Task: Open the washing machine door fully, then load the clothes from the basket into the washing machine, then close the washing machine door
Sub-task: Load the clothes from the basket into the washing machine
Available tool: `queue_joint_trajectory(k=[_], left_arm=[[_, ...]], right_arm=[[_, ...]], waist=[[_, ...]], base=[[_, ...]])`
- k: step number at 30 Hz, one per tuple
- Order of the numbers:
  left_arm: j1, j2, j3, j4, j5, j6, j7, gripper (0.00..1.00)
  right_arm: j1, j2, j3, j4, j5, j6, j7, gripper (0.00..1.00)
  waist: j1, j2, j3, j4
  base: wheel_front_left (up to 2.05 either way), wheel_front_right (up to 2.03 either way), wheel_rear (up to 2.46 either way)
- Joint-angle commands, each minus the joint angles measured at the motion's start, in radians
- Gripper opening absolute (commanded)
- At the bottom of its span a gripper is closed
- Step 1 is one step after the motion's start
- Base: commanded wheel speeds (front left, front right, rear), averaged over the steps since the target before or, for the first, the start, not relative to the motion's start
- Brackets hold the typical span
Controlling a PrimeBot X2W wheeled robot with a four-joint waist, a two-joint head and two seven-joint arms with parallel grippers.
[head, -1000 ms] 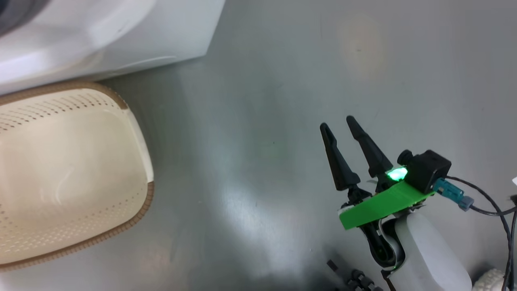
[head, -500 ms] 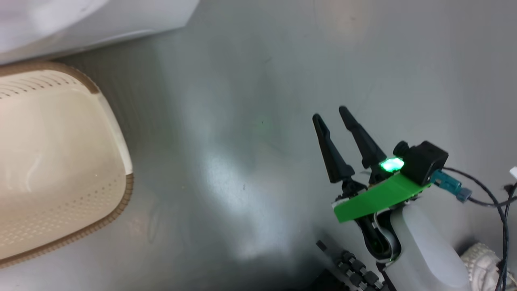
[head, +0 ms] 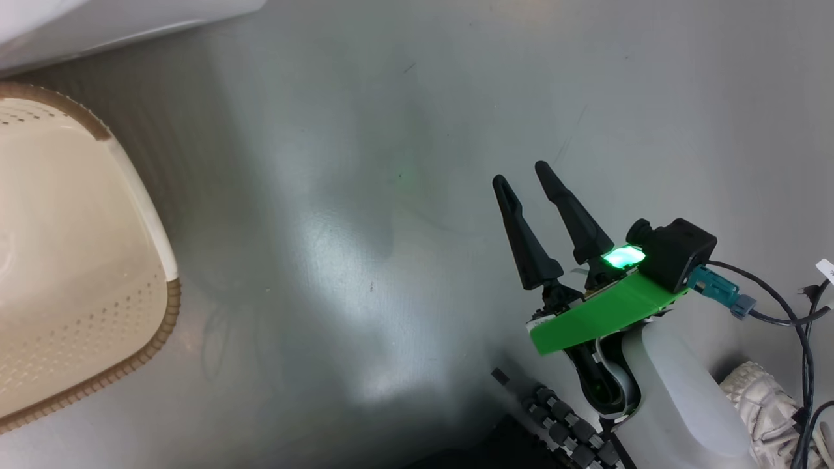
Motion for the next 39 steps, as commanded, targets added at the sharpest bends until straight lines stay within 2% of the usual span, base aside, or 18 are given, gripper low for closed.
queue_joint_trajectory(k=[1, 8, 16, 17, 18, 27, 39], left_arm=[[-0.017, 0.056, -0.002, -0.019, 0.020, 0.002, -0.004, 0.00], [-0.080, 0.046, -0.040, 0.021, 0.022, -0.003, -0.001, 0.00], [-0.075, 0.048, -0.057, 0.110, 0.010, 0.014, 0.095, 0.00], [-0.071, 0.052, -0.061, 0.111, 0.014, 0.017, 0.104, 0.34], [-0.067, 0.051, -0.062, 0.118, 0.012, 0.023, 0.122, 0.99], [0.003, 0.017, -0.065, 0.097, 0.000, 0.082, 0.173, 1.00], [0.235, -0.038, -0.042, -0.002, -0.043, 0.109, 0.073, 1.00]], right_arm=[[0.025, 0.003, 0.019, -0.018, 0.005, 0.002, -0.006, 1.00], [0.028, 0.003, 0.022, -0.010, 0.003, 0.002, -0.006, 1.00], [0.029, 0.003, 0.025, -0.007, 0.003, 0.002, -0.006, 1.00], [0.029, 0.003, 0.024, -0.006, 0.003, 0.002, -0.006, 1.00], [0.030, 0.003, 0.023, -0.005, 0.003, 0.002, -0.006, 1.00], [0.036, 0.003, -0.004, 0.002, -0.014, 0.002, -0.006, 1.00], [0.061, 0.003, -0.049, 0.014, -0.055, 0.002, -0.006, 1.00]], waist=[[-0.0001, 0.0000, 0.002, -0.003], [-0.0001, 0.0000, -0.002, -0.001], [-0.0001, 0.0000, -0.013, 0.005], [-0.0001, 0.0000, -0.015, 0.006], [-0.0001, 0.0000, -0.017, 0.008], [-0.0001, 0.0000, -0.070, 0.043], [-0.0001, 0.0000, -0.183, 0.101]], base=[[0.00, 0.00, 0.00], [0.00, 0.00, 0.00], [0.00, 0.00, 0.00], [0.00, 0.00, 0.00], [0.00, 0.00, 0.00], [0.00, 0.00, 0.00], [0.00, 0.00, 0.00]])
